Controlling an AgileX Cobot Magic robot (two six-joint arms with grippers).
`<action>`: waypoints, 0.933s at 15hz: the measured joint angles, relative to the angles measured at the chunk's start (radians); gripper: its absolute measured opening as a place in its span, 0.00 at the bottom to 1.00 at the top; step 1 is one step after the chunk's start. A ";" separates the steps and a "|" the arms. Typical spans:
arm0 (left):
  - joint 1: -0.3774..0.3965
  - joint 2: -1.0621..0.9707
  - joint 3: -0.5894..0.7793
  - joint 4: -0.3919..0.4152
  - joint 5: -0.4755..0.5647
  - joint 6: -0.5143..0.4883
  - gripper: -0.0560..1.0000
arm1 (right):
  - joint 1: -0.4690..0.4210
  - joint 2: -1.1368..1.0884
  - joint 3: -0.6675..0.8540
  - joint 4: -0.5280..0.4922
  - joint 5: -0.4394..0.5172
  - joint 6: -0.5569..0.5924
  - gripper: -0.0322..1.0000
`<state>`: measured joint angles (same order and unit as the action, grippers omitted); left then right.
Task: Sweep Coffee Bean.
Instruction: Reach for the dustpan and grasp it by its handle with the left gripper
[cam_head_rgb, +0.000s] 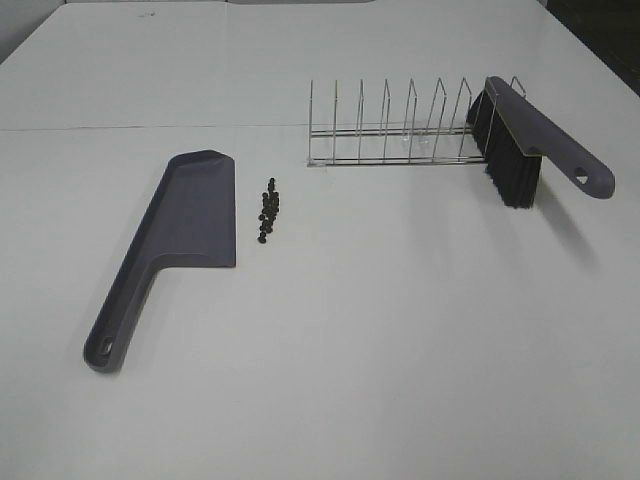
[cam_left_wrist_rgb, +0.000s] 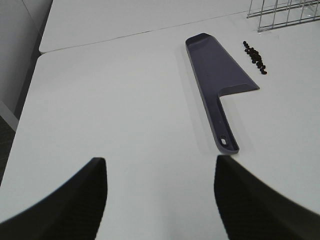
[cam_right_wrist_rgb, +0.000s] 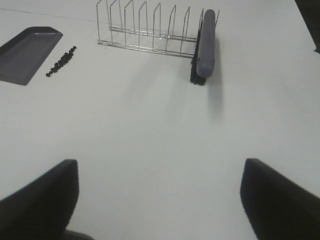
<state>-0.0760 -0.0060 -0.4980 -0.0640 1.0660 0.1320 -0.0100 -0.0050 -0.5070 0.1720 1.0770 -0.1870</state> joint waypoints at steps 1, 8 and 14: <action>0.000 0.000 0.000 0.000 0.000 0.000 0.59 | 0.000 0.000 0.000 0.000 0.000 0.000 0.75; 0.000 0.000 0.000 0.000 0.000 0.000 0.59 | 0.000 0.000 0.000 0.000 0.000 0.000 0.75; 0.000 0.000 0.000 0.000 0.000 0.000 0.59 | 0.000 0.000 0.000 0.000 0.000 0.000 0.75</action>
<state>-0.0760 -0.0060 -0.4980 -0.0640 1.0660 0.1320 -0.0100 -0.0050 -0.5070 0.1720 1.0770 -0.1870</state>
